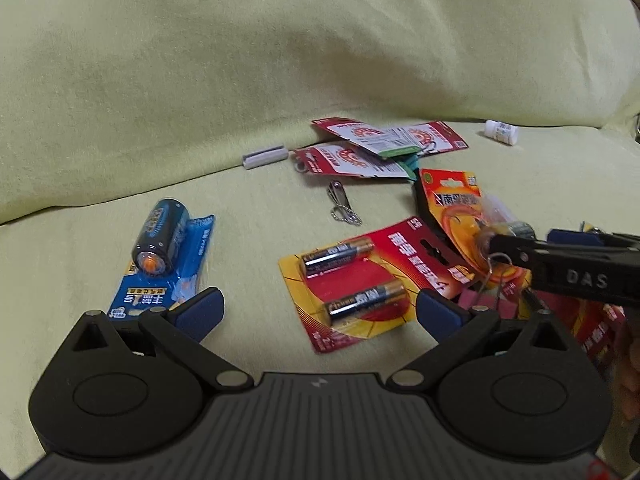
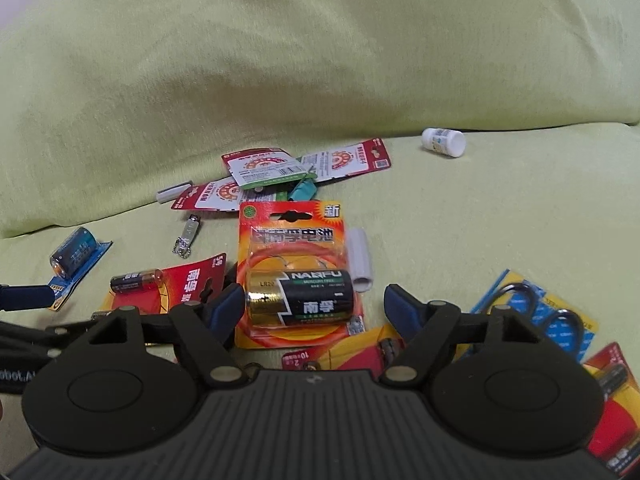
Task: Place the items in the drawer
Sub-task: 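Grasp the orange NANFU D-battery pack with the right tool, then lift the NANFU pack with the right tool while the left tool hovers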
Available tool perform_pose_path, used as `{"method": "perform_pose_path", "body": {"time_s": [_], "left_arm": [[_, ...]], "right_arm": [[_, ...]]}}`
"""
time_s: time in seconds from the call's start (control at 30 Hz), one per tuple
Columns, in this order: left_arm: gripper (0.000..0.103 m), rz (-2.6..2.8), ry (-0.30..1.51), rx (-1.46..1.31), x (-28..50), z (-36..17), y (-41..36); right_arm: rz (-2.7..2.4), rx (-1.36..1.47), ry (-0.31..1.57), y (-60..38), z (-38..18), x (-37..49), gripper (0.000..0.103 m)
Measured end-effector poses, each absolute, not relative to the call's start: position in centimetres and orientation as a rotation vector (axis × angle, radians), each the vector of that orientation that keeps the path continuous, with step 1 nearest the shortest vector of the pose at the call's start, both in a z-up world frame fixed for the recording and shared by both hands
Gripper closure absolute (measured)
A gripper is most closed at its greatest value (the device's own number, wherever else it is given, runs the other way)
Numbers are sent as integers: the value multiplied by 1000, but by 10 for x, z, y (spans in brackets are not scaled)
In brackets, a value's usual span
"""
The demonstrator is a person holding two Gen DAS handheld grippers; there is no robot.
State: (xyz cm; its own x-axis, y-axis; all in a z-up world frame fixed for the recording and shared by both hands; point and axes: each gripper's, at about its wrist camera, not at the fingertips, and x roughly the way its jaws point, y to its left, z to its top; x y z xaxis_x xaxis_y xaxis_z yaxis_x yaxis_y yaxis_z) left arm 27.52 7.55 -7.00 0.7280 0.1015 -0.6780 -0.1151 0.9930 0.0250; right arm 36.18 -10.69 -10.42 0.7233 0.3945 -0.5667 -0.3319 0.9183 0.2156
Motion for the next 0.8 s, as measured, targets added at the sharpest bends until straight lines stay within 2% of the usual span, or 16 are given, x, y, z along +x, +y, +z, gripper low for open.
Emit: {"method": "perform_pose_path", "body": {"time_s": [0.33,0.4,0.8], "left_arm": [[1,104,754,-16,272,-73,76],[1,101,755,-13,272,-73,75],[1,51,749,45,268,-73,66]], "right_arm": [[412,133,660,-103,-111,371,38],[420,143,667,-104,-111,371,42],[393,180,694,-118,-103,362,44]]}}
